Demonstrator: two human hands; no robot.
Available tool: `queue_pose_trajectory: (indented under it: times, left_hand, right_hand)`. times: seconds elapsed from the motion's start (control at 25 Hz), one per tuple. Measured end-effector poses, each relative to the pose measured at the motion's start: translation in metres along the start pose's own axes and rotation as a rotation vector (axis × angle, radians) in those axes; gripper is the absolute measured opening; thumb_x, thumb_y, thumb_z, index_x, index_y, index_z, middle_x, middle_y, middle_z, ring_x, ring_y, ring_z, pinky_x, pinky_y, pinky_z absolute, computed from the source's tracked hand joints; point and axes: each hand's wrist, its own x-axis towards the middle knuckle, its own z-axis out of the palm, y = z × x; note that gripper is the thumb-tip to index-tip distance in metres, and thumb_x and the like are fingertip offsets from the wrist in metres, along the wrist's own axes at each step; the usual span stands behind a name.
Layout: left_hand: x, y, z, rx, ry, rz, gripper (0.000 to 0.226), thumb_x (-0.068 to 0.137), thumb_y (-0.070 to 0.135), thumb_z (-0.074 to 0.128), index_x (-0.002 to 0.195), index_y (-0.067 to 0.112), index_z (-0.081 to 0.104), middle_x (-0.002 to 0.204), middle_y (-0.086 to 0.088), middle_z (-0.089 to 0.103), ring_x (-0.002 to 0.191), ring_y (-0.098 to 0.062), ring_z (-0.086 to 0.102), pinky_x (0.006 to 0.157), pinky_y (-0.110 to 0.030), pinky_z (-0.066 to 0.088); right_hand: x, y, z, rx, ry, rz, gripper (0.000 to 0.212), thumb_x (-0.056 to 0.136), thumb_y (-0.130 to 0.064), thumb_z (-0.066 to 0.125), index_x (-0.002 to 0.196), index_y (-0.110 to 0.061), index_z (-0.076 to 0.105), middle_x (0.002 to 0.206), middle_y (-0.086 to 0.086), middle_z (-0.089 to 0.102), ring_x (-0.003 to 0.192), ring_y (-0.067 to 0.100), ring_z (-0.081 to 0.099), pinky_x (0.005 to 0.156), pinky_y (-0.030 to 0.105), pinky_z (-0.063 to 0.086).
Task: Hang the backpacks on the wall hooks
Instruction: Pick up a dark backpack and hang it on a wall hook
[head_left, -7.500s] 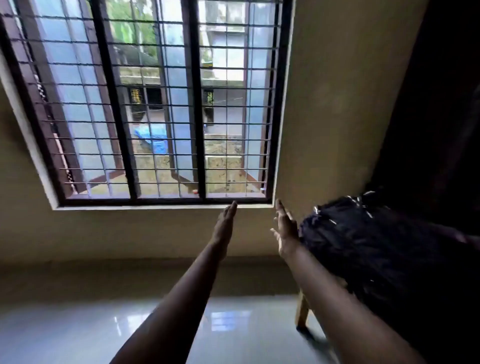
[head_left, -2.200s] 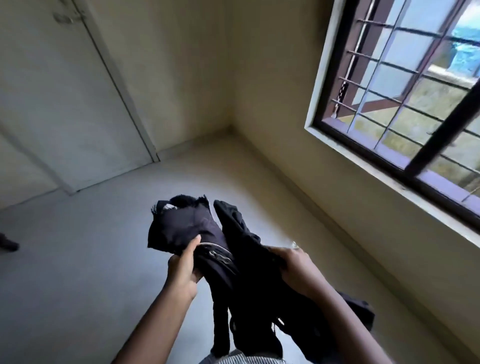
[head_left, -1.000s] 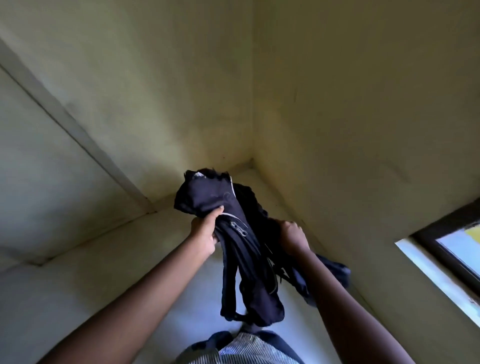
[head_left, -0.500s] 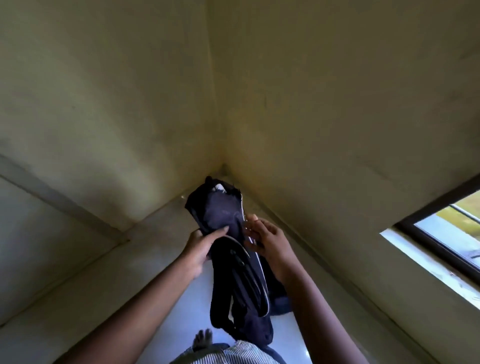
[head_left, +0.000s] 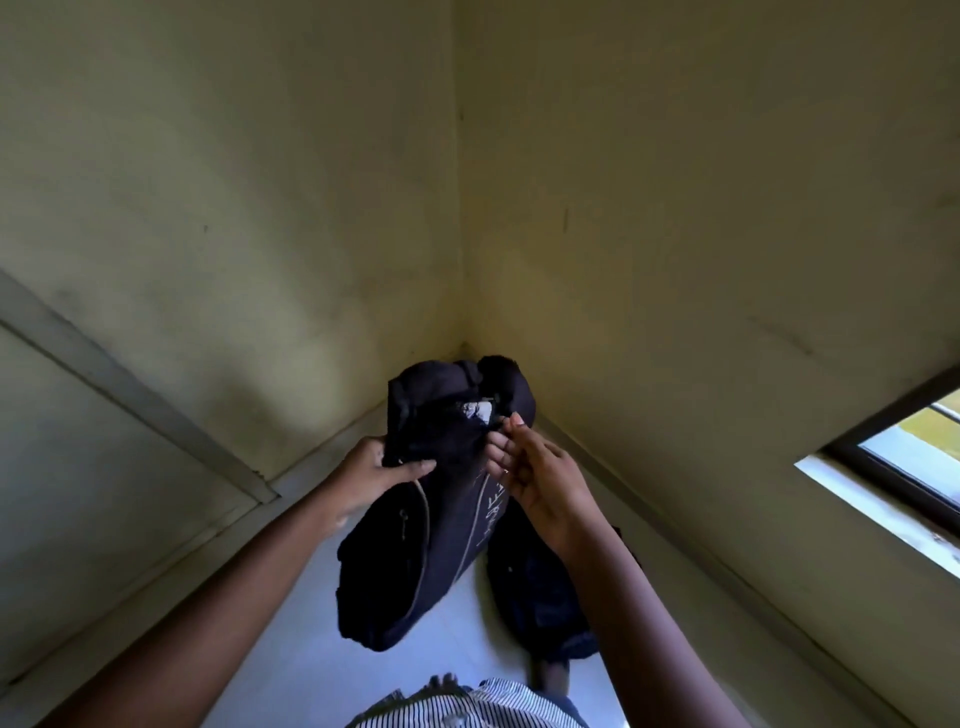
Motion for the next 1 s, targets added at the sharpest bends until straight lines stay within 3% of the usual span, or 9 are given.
queue_pose_trajectory:
  times: [0.16, 0.4, 0.48, 0.6, 0.72, 0.8, 0.84, 0.92, 1.0]
  left_hand:
    - [-0.006, -0.007, -0.035, 0.156, -0.044, 0.066, 0.014, 0.080, 0.009, 0.068, 0.081, 0.023, 0.066, 0.061, 0.027, 0.068, 0.065, 0.014, 0.061, 0.064, -0.003, 0.045]
    - [-0.026, -0.019, -0.072, 0.403, 0.022, 0.151, 0.029, 0.076, 0.011, 0.072, 0.061, 0.031, 0.058, 0.055, 0.032, 0.064, 0.058, 0.017, 0.057, 0.058, -0.001, 0.040]
    - [-0.031, -0.026, -0.075, 0.503, 0.090, 0.207, 0.038, 0.076, 0.009, 0.072, 0.055, 0.030, 0.048, 0.047, 0.020, 0.059, 0.053, 0.020, 0.054, 0.053, -0.002, 0.036]
    - [-0.037, -0.035, -0.074, 0.544, 0.115, 0.243, 0.040, 0.075, 0.011, 0.073, 0.054, 0.032, 0.047, 0.051, 0.019, 0.053, 0.053, 0.017, 0.054, 0.053, -0.008, 0.036]
    - [-0.046, -0.031, -0.079, 0.534, 0.063, 0.233, 0.017, 0.078, 0.013, 0.071, 0.079, 0.028, 0.065, 0.080, 0.012, 0.066, 0.076, 0.008, 0.060, 0.066, -0.008, 0.045]
    - [-0.049, -0.029, -0.085, 0.569, -0.019, 0.193, 0.034, 0.079, 0.011, 0.069, 0.112, 0.019, 0.065, 0.107, 0.002, 0.068, 0.099, -0.010, 0.064, 0.089, -0.021, 0.050]
    - [-0.053, -0.029, -0.086, 0.563, -0.065, 0.170, 0.041, 0.080, 0.010, 0.068, 0.119, 0.019, 0.061, 0.114, 0.000, 0.067, 0.103, -0.013, 0.064, 0.094, -0.027, 0.050]
    - [-0.061, -0.028, -0.086, 0.528, -0.101, 0.179, 0.042, 0.083, 0.012, 0.065, 0.124, 0.020, 0.058, 0.117, -0.001, 0.066, 0.107, -0.013, 0.063, 0.093, -0.020, 0.049]
    - [-0.067, -0.024, -0.085, 0.489, -0.074, 0.226, 0.042, 0.086, 0.014, 0.060, 0.127, 0.023, 0.054, 0.120, 0.000, 0.064, 0.112, -0.012, 0.059, 0.090, -0.012, 0.044]
  right_hand:
    - [0.008, 0.009, 0.012, -0.183, 0.012, 0.173, 0.034, 0.094, -0.040, 0.047, 0.082, -0.013, 0.063, 0.059, -0.004, 0.061, 0.046, 0.004, 0.051, 0.047, 0.016, 0.042]
    - [0.020, 0.030, 0.044, -0.431, -0.063, 0.369, 0.064, 0.083, -0.070, 0.037, 0.061, -0.013, 0.058, 0.049, -0.004, 0.036, 0.032, 0.006, 0.026, 0.033, 0.017, 0.018]
    - [0.025, 0.039, 0.058, -0.428, -0.032, 0.354, 0.060, 0.079, -0.072, 0.042, 0.064, -0.016, 0.056, 0.054, -0.002, 0.042, 0.034, 0.007, 0.037, 0.034, 0.017, 0.027]
    - [0.033, 0.043, 0.073, -0.367, 0.083, 0.234, 0.030, 0.084, -0.048, 0.058, 0.087, -0.018, 0.061, 0.080, 0.007, 0.063, 0.068, 0.019, 0.059, 0.052, 0.027, 0.047]
    - [0.035, 0.038, 0.078, -0.200, 0.015, 0.180, 0.019, 0.095, -0.020, 0.048, 0.085, -0.018, 0.065, 0.065, -0.001, 0.071, 0.058, 0.014, 0.066, 0.053, 0.024, 0.051]
    - [0.036, 0.044, 0.075, -0.120, 0.019, 0.217, 0.030, 0.099, -0.016, 0.038, 0.080, -0.016, 0.061, 0.047, -0.006, 0.066, 0.043, 0.006, 0.062, 0.057, 0.020, 0.045]
    - [0.033, 0.053, 0.074, -0.154, 0.017, 0.260, 0.034, 0.100, -0.017, 0.034, 0.075, -0.016, 0.057, 0.039, -0.006, 0.058, 0.036, 0.005, 0.055, 0.052, 0.017, 0.040]
    - [0.021, 0.079, 0.076, -0.320, -0.035, 0.349, 0.036, 0.100, -0.021, 0.032, 0.068, -0.015, 0.048, 0.029, -0.006, 0.040, 0.026, 0.004, 0.038, 0.038, 0.015, 0.029]
    - [0.008, 0.093, 0.084, -0.583, -0.101, 0.356, 0.033, 0.098, -0.021, 0.039, 0.068, -0.014, 0.048, 0.037, -0.006, 0.036, 0.028, 0.005, 0.034, 0.035, 0.015, 0.024]
